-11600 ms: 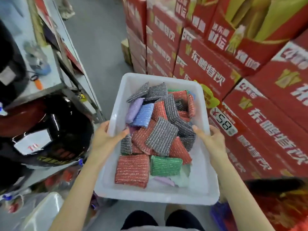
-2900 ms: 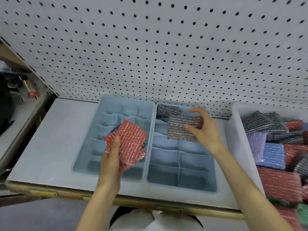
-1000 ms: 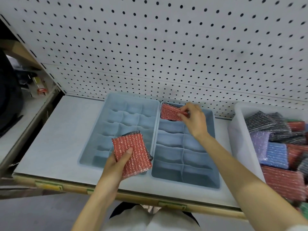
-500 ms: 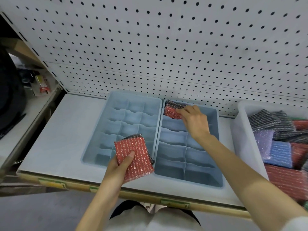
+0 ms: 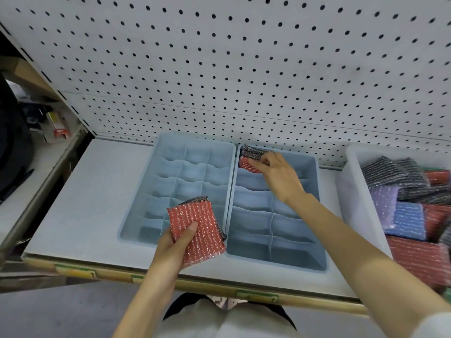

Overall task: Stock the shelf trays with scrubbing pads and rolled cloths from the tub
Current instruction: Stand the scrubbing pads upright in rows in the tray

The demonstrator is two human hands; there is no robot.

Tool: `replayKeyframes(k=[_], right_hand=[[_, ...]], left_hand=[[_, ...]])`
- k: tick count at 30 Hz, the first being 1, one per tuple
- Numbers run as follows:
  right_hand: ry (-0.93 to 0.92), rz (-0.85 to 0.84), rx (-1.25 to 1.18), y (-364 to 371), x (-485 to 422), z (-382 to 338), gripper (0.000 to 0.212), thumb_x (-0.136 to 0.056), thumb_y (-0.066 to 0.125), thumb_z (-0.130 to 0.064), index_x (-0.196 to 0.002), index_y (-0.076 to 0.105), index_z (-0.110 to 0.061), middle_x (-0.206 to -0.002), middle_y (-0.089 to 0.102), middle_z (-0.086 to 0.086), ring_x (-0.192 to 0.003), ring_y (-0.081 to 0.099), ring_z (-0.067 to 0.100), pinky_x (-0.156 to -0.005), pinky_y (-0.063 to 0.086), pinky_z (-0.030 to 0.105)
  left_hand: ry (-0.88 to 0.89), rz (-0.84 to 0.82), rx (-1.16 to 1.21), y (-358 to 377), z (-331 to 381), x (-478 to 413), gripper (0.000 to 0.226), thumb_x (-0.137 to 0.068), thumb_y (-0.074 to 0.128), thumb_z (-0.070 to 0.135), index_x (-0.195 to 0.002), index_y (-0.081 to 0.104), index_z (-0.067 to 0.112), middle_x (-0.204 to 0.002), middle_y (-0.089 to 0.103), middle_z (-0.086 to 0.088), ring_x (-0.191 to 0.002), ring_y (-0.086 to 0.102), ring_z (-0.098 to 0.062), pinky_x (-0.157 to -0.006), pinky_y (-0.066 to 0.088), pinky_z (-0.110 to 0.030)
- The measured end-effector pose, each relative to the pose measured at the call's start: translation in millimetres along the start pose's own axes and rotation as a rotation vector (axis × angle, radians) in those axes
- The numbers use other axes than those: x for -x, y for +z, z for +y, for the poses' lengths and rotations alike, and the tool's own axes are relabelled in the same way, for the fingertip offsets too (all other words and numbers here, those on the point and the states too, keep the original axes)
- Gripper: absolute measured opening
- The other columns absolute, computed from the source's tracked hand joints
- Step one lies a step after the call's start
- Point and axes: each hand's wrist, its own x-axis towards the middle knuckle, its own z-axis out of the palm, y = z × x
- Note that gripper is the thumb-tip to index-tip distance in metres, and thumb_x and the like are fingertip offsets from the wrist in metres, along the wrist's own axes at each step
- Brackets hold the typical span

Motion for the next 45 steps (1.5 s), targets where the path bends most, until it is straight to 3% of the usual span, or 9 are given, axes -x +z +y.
replayKeyframes(k=[7, 10, 13, 18, 23, 27, 33, 41, 45], right_hand=[[0.553, 0.090, -0.762, -57, -1, -47, 0.017, -0.092, 0.058, -0.015, -0.103, 0.070, -0.021, -0.097, 0.059, -0.004, -0.096, 0.056, 0.014, -0.079, 0.041, 0.019], [0.631, -0.203, -1.265, -91, 35, -104, 0.013, -0.088, 0.064, -0.023, -0.101, 0.064, -0.028, -0.097, 0.065, -0.005, -0.085, 0.062, 0.007, -0.070, 0.048, 0.018], [0.640, -0.270, -1.238, -91, 62, -135, 0.034, -0.078, 0.074, -0.026, -0.109, 0.060, -0.027, -0.095, 0.067, -0.002, -0.088, 0.064, 0.006, -0.071, 0.048, 0.014], [0.758, -0.289, -1.308, -83, 65, -135, 0.025, -0.079, 0.074, -0.015, -0.102, 0.063, -0.017, -0.098, 0.069, 0.000, -0.092, 0.064, 0.010, -0.077, 0.051, 0.020], [0.963, -0.180, -1.554, -83, 61, -98, 0.022, -0.088, 0.062, -0.009, -0.109, 0.057, -0.006, -0.106, 0.066, 0.011, -0.095, 0.065, 0.024, -0.078, 0.055, 0.038], [0.840, 0.152, -0.955, -78, 41, -39, 0.018, -0.089, 0.062, -0.008, -0.106, 0.058, -0.012, -0.099, 0.064, 0.002, -0.089, 0.062, 0.023, -0.076, 0.053, 0.034], [0.221, 0.049, -0.120, -40, 18, -14, 0.031, -0.079, 0.072, -0.006, -0.108, 0.069, -0.015, -0.094, 0.065, 0.008, -0.079, 0.064, 0.032, -0.057, 0.054, 0.038], [0.198, 0.180, -0.139, -13, 1, -29, 0.025, -0.072, 0.078, -0.008, -0.095, 0.073, -0.018, -0.082, 0.068, 0.000, -0.077, 0.060, 0.028, -0.061, 0.047, 0.028], [0.184, 0.111, -0.147, -3, 7, -23, 0.027, -0.071, 0.080, -0.011, -0.095, 0.071, -0.017, -0.084, 0.069, 0.000, -0.075, 0.065, 0.026, -0.062, 0.050, 0.030]], left_hand=[[0.008, -0.038, -0.020, 11, 6, -5, 0.016, -0.087, 0.057, 0.041, -0.102, 0.055, 0.035, -0.111, 0.066, 0.004, -0.102, 0.063, -0.018, -0.098, 0.047, -0.041], [0.065, -0.054, -0.011, 24, 9, -5, 0.019, -0.088, 0.057, 0.039, -0.107, 0.056, 0.034, -0.108, 0.068, 0.005, -0.098, 0.065, -0.015, -0.085, 0.052, -0.031], [0.127, -0.056, 0.021, 33, 13, -5, 0.026, -0.087, 0.058, 0.037, -0.111, 0.059, 0.031, -0.102, 0.071, 0.004, -0.090, 0.069, -0.012, -0.068, 0.054, -0.022], [0.125, -0.107, 0.049, 35, 13, -5, 0.055, -0.072, 0.061, 0.049, -0.120, 0.056, 0.024, -0.110, 0.070, -0.003, -0.098, 0.069, -0.019, -0.089, 0.054, -0.044], [0.120, -0.094, 0.110, 31, 10, -14, 0.035, -0.088, 0.057, 0.033, -0.123, 0.056, 0.025, -0.113, 0.069, -0.001, -0.102, 0.066, -0.019, -0.083, 0.054, -0.038], [0.117, -0.048, 0.104, 29, 4, -22, 0.021, -0.095, 0.052, 0.022, -0.114, 0.060, 0.025, -0.115, 0.067, 0.000, -0.107, 0.062, -0.019, -0.095, 0.049, -0.041], [0.135, -0.087, -0.014, 39, -10, -25, 0.015, -0.095, 0.052, 0.023, -0.106, 0.062, 0.026, -0.109, 0.067, 0.002, -0.102, 0.062, -0.013, -0.075, 0.046, -0.022], [0.124, -0.103, -0.032, 32, -16, -32, 0.018, -0.095, 0.051, 0.023, -0.111, 0.062, 0.024, -0.111, 0.067, 0.003, -0.102, 0.062, -0.010, -0.075, 0.046, -0.018], [0.087, -0.119, 0.002, 28, -18, -37, 0.019, -0.094, 0.054, 0.023, -0.110, 0.064, 0.025, -0.112, 0.070, 0.003, -0.108, 0.063, -0.016, -0.094, 0.048, -0.031]])
